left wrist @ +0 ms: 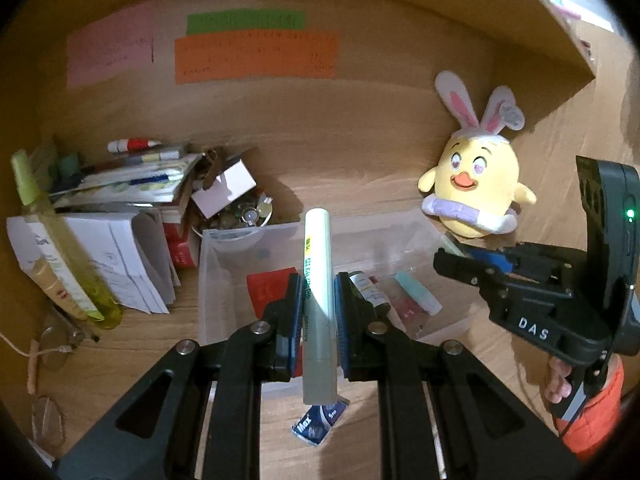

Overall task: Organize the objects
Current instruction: 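Carry the grey clip and pale green marker into the clear box and release both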

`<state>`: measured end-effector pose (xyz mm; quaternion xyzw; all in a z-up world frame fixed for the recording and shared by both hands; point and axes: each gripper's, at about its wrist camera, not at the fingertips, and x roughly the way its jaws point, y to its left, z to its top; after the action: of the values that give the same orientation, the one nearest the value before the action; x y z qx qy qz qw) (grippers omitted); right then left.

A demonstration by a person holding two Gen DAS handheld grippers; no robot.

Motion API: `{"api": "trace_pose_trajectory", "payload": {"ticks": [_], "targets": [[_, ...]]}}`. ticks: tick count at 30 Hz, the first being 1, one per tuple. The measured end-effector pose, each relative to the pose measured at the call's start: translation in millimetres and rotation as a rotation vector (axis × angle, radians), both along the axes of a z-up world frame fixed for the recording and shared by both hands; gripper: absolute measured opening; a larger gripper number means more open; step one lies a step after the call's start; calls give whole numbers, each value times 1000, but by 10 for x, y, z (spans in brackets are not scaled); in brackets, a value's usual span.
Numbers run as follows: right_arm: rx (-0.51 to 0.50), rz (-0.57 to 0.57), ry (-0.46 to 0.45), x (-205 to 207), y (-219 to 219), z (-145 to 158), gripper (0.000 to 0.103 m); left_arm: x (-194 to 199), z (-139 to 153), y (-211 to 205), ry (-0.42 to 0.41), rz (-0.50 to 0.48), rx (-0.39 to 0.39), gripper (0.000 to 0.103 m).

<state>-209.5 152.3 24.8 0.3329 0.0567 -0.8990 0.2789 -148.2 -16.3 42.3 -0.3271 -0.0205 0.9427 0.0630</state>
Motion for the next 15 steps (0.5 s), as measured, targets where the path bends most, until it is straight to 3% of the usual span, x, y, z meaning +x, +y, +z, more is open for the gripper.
{"api": "trace_pose_trajectory", "payload": {"ticks": [15], "targets": [[67, -25, -52, -214, -64, -306, 15, -533, -434, 86, -132, -25, 14, 15]]}}
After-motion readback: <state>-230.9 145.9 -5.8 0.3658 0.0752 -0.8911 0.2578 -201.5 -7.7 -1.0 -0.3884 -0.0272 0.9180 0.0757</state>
